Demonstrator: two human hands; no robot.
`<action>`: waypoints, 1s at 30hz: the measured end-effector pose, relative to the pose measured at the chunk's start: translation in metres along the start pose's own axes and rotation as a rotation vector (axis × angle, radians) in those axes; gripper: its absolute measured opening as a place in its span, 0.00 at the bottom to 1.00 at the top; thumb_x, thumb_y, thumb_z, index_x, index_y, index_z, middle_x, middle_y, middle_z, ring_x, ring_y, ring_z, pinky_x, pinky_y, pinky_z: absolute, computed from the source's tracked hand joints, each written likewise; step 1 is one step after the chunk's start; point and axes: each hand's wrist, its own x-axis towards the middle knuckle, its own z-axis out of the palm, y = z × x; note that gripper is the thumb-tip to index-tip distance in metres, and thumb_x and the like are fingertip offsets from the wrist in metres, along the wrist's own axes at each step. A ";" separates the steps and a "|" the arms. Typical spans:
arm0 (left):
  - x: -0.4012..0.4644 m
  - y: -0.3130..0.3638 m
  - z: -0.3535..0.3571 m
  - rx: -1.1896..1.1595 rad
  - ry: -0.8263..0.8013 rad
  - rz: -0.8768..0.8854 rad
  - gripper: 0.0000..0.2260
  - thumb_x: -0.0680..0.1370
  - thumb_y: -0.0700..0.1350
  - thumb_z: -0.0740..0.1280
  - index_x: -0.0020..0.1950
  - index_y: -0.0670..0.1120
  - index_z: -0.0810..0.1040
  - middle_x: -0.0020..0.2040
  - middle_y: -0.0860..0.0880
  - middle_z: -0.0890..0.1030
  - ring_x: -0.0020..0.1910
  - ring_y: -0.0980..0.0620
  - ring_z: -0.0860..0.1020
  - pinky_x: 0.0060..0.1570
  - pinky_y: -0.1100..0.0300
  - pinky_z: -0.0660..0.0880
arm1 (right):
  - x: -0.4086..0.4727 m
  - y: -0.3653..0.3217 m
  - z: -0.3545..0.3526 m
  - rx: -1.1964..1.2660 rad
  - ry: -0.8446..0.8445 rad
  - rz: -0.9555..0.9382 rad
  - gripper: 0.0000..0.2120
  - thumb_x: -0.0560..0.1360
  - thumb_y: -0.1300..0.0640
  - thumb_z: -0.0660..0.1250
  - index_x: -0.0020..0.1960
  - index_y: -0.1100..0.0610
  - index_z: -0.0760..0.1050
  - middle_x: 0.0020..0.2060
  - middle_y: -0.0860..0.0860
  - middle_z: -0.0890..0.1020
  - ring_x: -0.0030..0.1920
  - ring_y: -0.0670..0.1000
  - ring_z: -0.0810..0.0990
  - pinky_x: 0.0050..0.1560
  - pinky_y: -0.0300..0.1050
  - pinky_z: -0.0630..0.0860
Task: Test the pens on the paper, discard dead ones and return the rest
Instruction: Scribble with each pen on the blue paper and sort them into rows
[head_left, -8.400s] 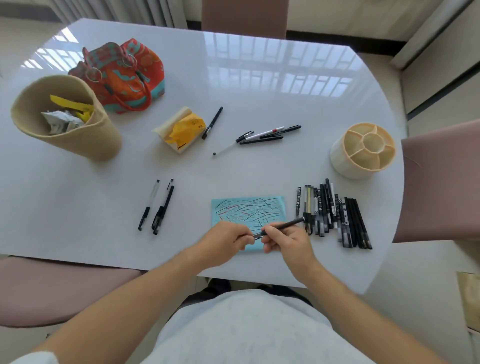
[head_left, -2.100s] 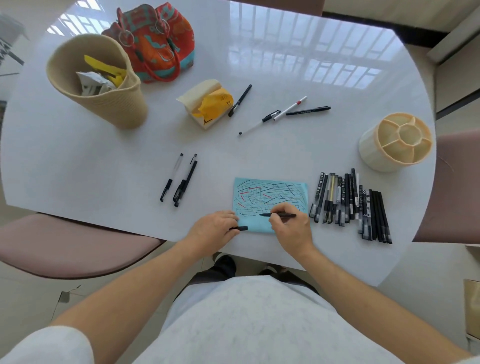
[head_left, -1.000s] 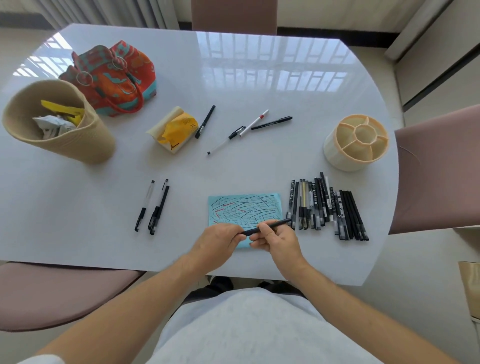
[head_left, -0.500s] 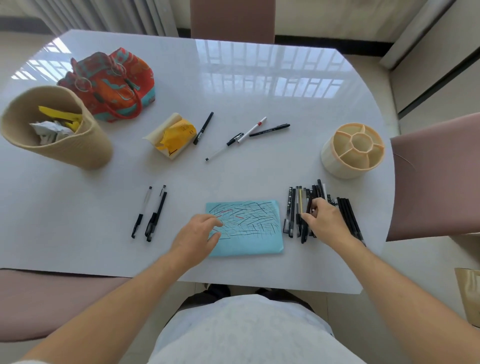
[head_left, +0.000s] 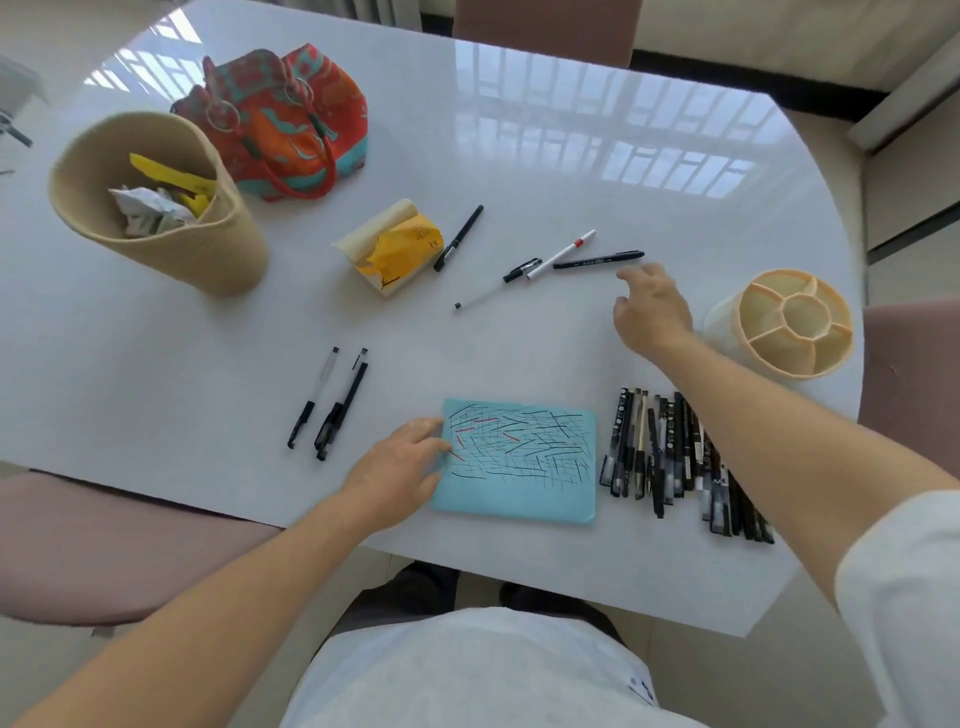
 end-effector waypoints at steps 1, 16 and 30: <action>0.000 -0.001 -0.003 -0.007 -0.017 -0.007 0.19 0.79 0.46 0.65 0.70 0.51 0.73 0.78 0.53 0.63 0.76 0.54 0.60 0.73 0.57 0.63 | 0.015 -0.004 0.002 -0.043 0.007 -0.009 0.22 0.79 0.64 0.60 0.72 0.56 0.72 0.71 0.55 0.70 0.67 0.61 0.71 0.62 0.56 0.73; 0.004 0.000 -0.020 -0.093 -0.135 -0.087 0.18 0.81 0.47 0.63 0.71 0.54 0.73 0.78 0.56 0.62 0.77 0.57 0.60 0.74 0.58 0.60 | -0.006 -0.023 0.030 -0.284 -0.131 -0.173 0.12 0.73 0.60 0.64 0.56 0.55 0.74 0.53 0.56 0.79 0.50 0.62 0.80 0.48 0.51 0.76; 0.020 0.088 -0.017 -0.502 -0.191 0.030 0.12 0.79 0.53 0.67 0.62 0.60 0.77 0.49 0.62 0.83 0.48 0.63 0.81 0.51 0.63 0.77 | -0.221 -0.027 0.039 1.146 -0.169 0.273 0.03 0.73 0.63 0.73 0.44 0.56 0.83 0.31 0.55 0.83 0.32 0.54 0.83 0.35 0.45 0.81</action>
